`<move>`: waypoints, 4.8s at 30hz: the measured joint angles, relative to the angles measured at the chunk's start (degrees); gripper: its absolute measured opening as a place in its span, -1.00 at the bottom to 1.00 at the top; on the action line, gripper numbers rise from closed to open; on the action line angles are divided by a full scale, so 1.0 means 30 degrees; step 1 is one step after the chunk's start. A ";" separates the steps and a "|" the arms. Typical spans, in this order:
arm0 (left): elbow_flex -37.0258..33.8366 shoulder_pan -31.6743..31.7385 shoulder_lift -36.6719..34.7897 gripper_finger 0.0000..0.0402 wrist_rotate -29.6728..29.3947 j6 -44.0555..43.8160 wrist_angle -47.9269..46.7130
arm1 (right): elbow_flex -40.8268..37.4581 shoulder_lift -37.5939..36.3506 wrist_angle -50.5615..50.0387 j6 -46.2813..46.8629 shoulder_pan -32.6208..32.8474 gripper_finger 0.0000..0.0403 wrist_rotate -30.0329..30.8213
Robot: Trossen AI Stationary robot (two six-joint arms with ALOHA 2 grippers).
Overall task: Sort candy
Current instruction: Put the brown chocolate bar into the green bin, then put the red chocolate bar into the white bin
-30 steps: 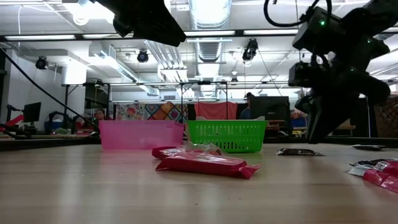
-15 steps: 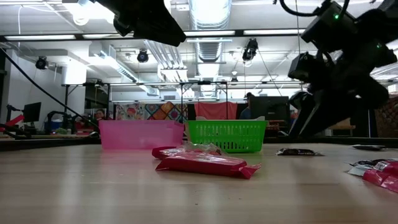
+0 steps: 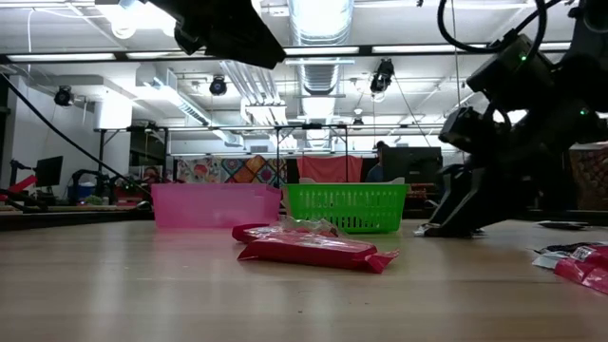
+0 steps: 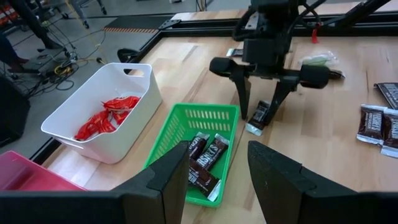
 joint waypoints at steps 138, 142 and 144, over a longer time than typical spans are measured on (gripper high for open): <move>0.5073 -0.9304 0.6448 -0.44 1.1855 -1.5890 -1.4737 | 1.0325 -0.2265 -1.0911 0.2170 -0.0754 0.01 0.0876; 0.5029 -0.9234 0.6448 -0.35 1.0674 -1.6426 -1.4937 | 1.0325 -0.2265 -1.0911 0.2168 -0.0670 0.01 0.0879; 0.4865 -0.9155 0.6448 -0.28 0.9798 -1.6710 -1.5256 | 1.0325 -0.2265 -1.0911 0.2168 -0.0663 0.01 0.0876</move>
